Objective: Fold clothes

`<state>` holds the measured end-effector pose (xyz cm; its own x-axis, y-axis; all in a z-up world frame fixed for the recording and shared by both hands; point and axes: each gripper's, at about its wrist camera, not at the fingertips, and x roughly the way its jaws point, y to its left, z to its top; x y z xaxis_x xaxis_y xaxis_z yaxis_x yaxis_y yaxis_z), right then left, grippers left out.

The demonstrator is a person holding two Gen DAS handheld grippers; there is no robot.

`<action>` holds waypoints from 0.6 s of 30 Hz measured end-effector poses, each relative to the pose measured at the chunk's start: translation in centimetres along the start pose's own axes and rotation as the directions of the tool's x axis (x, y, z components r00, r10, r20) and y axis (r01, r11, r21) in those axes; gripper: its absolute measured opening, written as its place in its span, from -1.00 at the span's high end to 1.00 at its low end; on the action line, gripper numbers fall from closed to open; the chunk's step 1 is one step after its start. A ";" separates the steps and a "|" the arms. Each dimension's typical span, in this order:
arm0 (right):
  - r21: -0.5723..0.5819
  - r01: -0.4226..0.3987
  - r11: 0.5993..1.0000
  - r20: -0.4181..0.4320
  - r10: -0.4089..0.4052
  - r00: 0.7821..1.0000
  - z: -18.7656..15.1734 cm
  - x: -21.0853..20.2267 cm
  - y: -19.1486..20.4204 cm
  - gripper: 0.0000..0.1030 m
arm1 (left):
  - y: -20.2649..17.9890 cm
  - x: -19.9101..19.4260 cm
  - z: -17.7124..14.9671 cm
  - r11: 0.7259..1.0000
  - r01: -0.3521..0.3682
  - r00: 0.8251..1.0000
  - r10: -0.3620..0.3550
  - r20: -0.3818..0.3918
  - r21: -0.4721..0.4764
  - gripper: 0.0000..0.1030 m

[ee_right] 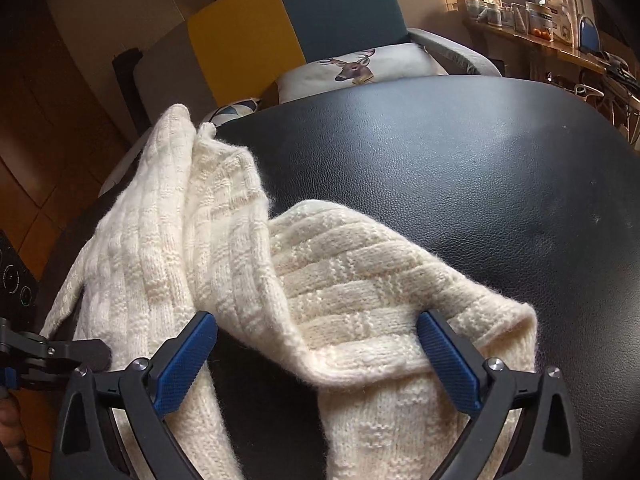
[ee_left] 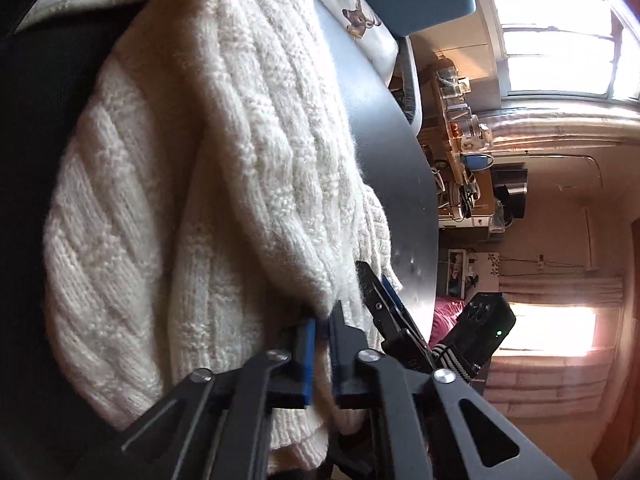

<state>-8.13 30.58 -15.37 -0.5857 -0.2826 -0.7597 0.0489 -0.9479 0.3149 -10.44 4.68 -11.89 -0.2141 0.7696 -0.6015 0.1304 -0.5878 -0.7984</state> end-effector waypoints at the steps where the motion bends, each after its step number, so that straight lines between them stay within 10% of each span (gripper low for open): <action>1: 0.008 -0.015 1.000 0.010 0.014 1.000 -0.1 -0.2 -0.2 -1.00 | 0.0 -1.7 -0.1 0.999 0.034 0.999 -0.034 0.033 0.014 0.89; 7: 0.116 -0.165 0.979 0.095 0.155 0.983 -0.5 -1.0 -2.6 -1.00 | 0.8 -14.7 -1.0 0.985 0.080 0.962 -0.117 0.248 0.154 0.90; 12: 0.121 -0.166 0.979 0.112 0.153 0.982 -0.5 -0.9 -2.3 -1.00 | 7.9 -20.8 -1.0 0.990 -0.131 0.933 0.106 0.344 0.048 0.90; 18: 0.018 -0.018 1.000 0.023 0.017 1.000 0.4 -0.1 0.2 -1.00 | 15.7 -20.8 -1.6 0.972 -0.193 0.919 0.226 0.322 -0.131 0.94</action>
<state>-8.37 30.49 -15.05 -0.6031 -0.2956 -0.7408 0.0449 -0.9399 0.3385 -2.38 -20.15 -11.95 -0.4795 0.4943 -0.7250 0.2950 -0.6873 -0.6638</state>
